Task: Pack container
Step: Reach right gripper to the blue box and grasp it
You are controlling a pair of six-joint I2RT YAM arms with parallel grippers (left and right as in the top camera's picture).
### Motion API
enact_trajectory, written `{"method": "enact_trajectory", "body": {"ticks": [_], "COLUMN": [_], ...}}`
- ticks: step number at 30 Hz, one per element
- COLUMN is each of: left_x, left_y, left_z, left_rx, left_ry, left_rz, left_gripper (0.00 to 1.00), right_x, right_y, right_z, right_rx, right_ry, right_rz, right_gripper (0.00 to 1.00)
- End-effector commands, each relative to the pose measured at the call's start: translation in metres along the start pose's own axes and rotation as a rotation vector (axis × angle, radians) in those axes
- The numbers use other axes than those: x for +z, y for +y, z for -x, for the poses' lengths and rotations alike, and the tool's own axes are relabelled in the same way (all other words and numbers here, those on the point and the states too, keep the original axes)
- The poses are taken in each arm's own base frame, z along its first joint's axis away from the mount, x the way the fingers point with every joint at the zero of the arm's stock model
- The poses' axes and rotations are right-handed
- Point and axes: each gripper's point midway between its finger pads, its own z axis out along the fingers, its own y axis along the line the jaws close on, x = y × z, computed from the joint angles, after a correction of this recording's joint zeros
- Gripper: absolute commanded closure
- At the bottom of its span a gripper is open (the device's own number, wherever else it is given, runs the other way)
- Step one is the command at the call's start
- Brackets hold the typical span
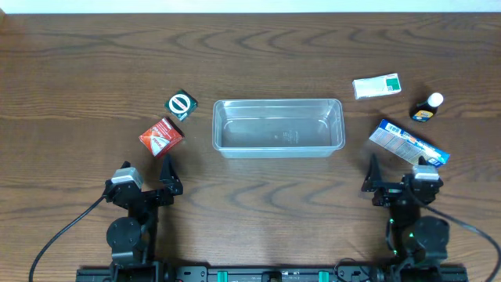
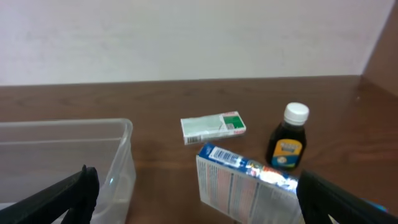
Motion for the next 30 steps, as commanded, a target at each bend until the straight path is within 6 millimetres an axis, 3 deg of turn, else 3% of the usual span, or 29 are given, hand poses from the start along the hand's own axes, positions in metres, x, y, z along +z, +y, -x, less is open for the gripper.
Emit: {"method": "enact_trajectory", "body": {"ticks": [1, 7, 15, 20, 24, 30], "left_x": [0.001, 0.001, 0.001, 0.001, 0.001, 0.001], "left_y": [0.004, 0.004, 0.004, 0.004, 0.003, 0.004], "left_z": [-0.016, -0.016, -0.016, -0.016, -0.016, -0.016], "left_rx": [0.001, 0.001, 0.001, 0.001, 0.001, 0.001], "left_ry": [0.052, 0.052, 0.052, 0.052, 0.052, 0.052], "left_rz": [0.007, 0.007, 0.007, 0.007, 0.007, 0.007], "left_gripper": [0.02, 0.02, 0.02, 0.02, 0.02, 0.02], "right_x": [-0.008, 0.01, 0.034, 0.046, 0.051, 0.063], "right_y": [0.004, 0.002, -0.008, -0.008, -0.011, -0.036], "right_z": [0.058, 0.113, 0.159, 0.159, 0.142, 0.114], "right_rx": [0.032, 0.005, -0.18, -0.294, -0.37, -0.377], "right_ry": [-0.03, 0.216, 0.613, 0.724, 0.798, 0.929], "right_rz": [0.001, -0.047, -0.071, -0.032, -0.001, -0.04], "right_gripper": [0.01, 0.01, 0.01, 0.01, 0.01, 0.01]}}
